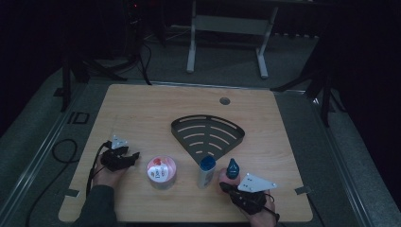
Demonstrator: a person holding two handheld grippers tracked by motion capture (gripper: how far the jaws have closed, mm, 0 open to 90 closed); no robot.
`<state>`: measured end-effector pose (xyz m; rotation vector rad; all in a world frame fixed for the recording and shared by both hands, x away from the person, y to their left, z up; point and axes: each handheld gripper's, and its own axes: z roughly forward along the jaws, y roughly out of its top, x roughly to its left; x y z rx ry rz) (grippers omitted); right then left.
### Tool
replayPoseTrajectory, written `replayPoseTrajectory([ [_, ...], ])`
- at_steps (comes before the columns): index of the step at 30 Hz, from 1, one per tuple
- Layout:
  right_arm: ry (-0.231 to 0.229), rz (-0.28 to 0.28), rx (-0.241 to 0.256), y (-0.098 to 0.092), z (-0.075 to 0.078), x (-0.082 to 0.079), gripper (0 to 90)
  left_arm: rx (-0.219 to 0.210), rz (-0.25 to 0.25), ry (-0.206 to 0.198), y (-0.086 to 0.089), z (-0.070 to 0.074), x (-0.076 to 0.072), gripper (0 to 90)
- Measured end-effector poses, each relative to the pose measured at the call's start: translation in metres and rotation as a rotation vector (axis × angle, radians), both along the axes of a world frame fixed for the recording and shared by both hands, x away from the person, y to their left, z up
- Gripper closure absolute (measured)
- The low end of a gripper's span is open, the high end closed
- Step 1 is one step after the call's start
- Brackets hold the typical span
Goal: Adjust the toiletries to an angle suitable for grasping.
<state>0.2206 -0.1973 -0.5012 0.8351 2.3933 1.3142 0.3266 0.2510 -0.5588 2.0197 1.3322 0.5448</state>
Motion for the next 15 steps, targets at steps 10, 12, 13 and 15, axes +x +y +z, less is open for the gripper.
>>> replayPoseTrajectory([
  [10, 0.02, -0.063, -0.039, -0.013, -0.009, 0.01, 89.8, 0.0, 0.0, -0.001, 0.0, 0.0, 0.0, 43.4],
  [12, 0.022, -0.068, -0.04, -0.015, -0.01, 0.011, 89.8, 0.0, -0.001, -0.001, 0.0, 0.0, 0.0, 43.4],
  [13, 0.024, -0.071, -0.043, -0.016, -0.01, 0.012, 89.8, 0.0, -0.001, -0.001, 0.0, 0.0, 0.0, 43.3],
  [15, 0.023, -0.084, -0.05, -0.019, -0.011, 0.013, 89.8, -0.001, -0.001, -0.001, 0.0, 0.0, 0.0, 43.2],
])
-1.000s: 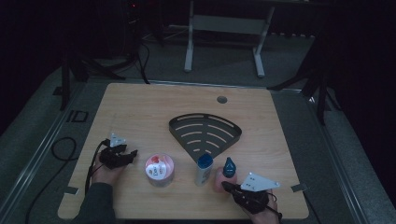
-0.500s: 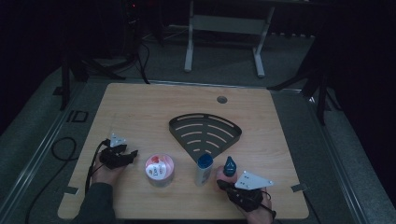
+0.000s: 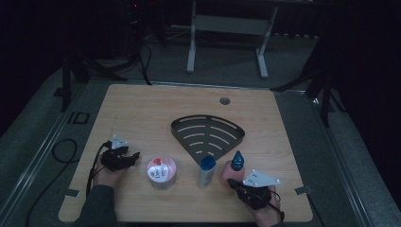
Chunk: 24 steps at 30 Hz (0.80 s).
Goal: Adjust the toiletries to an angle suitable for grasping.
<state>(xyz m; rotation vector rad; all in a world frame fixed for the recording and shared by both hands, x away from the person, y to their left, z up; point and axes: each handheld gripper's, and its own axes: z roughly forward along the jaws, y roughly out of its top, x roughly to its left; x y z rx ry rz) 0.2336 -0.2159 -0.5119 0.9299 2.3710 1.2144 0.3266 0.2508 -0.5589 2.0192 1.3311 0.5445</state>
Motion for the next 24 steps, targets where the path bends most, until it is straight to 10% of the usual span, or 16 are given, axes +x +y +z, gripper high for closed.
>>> replayPoseTrajectory([
  [24, 0.02, -0.201, -0.03, -0.035, -0.005, 0.019, 89.7, 0.001, -0.002, -0.001, 0.0, 0.0, 0.0, 43.0],
])
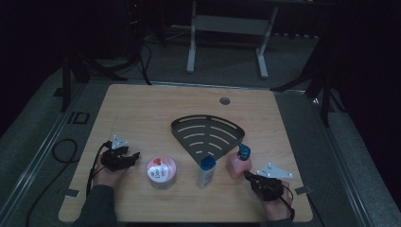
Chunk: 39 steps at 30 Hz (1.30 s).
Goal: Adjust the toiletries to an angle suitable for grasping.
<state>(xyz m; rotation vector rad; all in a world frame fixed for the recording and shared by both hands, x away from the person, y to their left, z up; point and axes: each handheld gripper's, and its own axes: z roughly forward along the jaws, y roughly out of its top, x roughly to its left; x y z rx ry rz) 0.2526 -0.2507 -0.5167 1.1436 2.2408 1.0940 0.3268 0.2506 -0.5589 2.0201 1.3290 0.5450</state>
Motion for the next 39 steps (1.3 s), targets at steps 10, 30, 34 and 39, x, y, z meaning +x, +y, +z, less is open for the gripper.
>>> replayPoseTrajectory([
  [10, -0.003, 0.042, 0.018, 0.006, 0.006, -0.002, 88.0, 0.001, -0.001, 0.0, 0.0, 0.0, 0.0, 42.8],
  [30, -0.019, 0.058, 0.006, 0.028, -0.003, 0.02, 89.8, 0.001, -0.003, 0.001, 0.0, 0.0, 0.0, 42.8],
  [34, -0.021, 0.04, 0.008, 0.025, -0.003, 0.027, 89.7, 0.001, -0.003, 0.001, 0.0, 0.0, 0.0, 42.8],
  [39, -0.021, 0.031, 0.011, 0.025, -0.001, 0.033, 89.8, 0.001, -0.003, 0.001, 0.0, 0.0, 0.0, 42.8],
])
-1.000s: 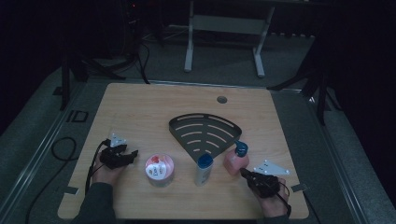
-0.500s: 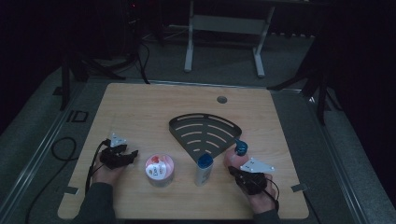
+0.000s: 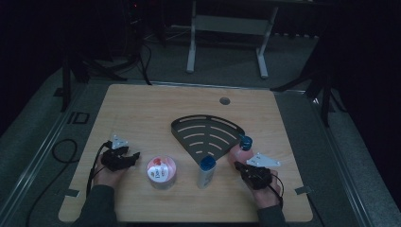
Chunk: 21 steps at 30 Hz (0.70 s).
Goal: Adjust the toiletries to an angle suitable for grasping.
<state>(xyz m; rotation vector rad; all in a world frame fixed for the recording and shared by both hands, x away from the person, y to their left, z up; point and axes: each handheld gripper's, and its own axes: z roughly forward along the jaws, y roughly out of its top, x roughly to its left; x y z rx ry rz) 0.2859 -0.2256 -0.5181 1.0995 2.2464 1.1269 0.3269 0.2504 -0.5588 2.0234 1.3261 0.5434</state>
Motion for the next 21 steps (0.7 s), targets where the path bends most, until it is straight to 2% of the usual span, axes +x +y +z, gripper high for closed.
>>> replayPoseTrajectory([
  [21, -0.007, -0.048, -0.01, -0.005, -0.003, 0.012, 89.7, 0.0, 0.0, 0.0, 0.0, 0.0, 0.0, 42.8],
])
